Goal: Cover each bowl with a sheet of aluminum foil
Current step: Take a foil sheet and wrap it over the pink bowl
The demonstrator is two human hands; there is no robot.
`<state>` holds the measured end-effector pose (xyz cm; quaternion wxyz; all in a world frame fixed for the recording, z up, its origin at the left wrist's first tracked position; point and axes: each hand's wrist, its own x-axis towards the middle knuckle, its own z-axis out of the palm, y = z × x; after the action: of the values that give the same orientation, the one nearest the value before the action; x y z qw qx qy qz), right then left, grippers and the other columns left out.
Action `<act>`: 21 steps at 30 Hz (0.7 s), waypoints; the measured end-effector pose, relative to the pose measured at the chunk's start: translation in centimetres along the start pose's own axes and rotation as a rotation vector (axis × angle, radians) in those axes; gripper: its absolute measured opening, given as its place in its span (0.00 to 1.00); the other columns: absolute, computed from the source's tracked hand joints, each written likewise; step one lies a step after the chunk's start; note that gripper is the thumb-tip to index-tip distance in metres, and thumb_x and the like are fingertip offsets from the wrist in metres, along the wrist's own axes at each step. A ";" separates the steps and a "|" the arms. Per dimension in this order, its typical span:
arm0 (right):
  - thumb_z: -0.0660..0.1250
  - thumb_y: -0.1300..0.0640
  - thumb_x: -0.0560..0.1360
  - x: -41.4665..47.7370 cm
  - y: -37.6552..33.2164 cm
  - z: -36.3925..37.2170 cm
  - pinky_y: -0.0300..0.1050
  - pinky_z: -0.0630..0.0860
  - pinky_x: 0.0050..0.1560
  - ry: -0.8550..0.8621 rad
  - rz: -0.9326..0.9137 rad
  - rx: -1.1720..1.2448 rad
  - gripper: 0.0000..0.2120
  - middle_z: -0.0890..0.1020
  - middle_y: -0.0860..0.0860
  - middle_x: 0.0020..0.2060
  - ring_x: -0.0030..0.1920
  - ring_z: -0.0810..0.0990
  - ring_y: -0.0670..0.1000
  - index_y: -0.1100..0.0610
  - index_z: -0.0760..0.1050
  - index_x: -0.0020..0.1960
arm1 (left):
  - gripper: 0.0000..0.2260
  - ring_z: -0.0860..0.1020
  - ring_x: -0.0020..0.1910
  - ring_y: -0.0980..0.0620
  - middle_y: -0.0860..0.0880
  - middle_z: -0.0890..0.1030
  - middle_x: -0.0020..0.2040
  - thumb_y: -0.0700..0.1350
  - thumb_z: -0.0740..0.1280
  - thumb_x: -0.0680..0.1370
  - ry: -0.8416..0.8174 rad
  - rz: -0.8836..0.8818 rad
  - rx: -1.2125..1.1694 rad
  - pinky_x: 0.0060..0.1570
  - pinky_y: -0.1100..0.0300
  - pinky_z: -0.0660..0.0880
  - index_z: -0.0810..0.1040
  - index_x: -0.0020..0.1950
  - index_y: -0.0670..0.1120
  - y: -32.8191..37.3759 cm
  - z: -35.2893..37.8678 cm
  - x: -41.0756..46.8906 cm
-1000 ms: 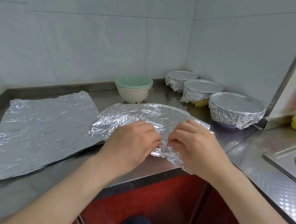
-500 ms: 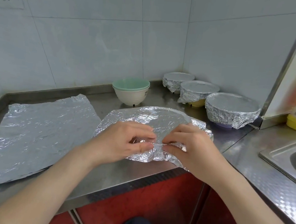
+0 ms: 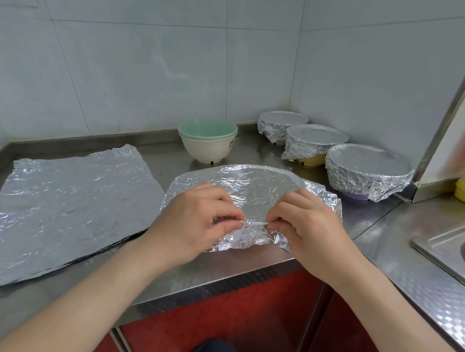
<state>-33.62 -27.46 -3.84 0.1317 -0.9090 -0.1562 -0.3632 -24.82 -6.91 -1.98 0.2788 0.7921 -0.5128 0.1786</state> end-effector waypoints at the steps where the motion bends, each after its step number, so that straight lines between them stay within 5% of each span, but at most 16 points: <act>1: 0.70 0.61 0.69 0.0 0.0 0.0 0.44 0.70 0.41 0.003 0.002 0.008 0.01 0.79 0.48 0.37 0.40 0.75 0.53 0.57 0.79 0.39 | 0.07 0.74 0.43 0.56 0.56 0.79 0.41 0.50 0.68 0.75 0.001 0.030 0.048 0.44 0.59 0.72 0.84 0.44 0.49 0.0 0.3 0.0; 6: 0.70 0.60 0.70 -0.1 0.6 -0.4 0.41 0.71 0.43 -0.036 0.042 0.074 0.01 0.80 0.47 0.38 0.42 0.72 0.47 0.57 0.81 0.40 | 0.06 0.74 0.42 0.49 0.50 0.77 0.41 0.44 0.64 0.78 0.023 0.170 0.255 0.40 0.53 0.75 0.79 0.44 0.44 0.4 1.3 0.1; 12: 0.75 0.57 0.71 -0.5 1.4 -3.4 0.40 0.72 0.54 -0.140 0.181 0.134 0.10 0.80 0.43 0.47 0.50 0.77 0.45 0.50 0.83 0.51 | 0.16 0.76 0.45 0.52 0.53 0.80 0.44 0.54 0.59 0.78 -0.084 0.067 0.134 0.46 0.60 0.71 0.83 0.49 0.47 3.9 0.9 0.7; 17: 0.76 0.55 0.71 -0.1 -0.1 -3.6 0.36 0.71 0.51 -0.082 0.171 0.159 0.06 0.80 0.42 0.44 0.47 0.76 0.42 0.49 0.85 0.48 | 0.06 0.77 0.49 0.62 0.57 0.83 0.48 0.46 0.70 0.76 -0.069 -0.093 -0.167 0.51 0.70 0.70 0.85 0.51 0.49 4.6 -2.6 2.3; 21: 0.72 0.52 0.71 0.0 -0.7 -2.1 0.41 0.73 0.47 -0.088 0.140 0.143 0.06 0.80 0.44 0.42 0.45 0.77 0.46 0.51 0.85 0.46 | 0.08 0.76 0.50 0.63 0.57 0.83 0.49 0.49 0.74 0.73 -0.178 -0.128 -0.051 0.50 0.71 0.70 0.86 0.51 0.50 2.6 -3.1 2.0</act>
<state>-35.17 -27.56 -2.29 0.2142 -0.9211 -0.1234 -0.3009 -26.33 -7.23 2.27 0.2630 0.8287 -0.4882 0.0762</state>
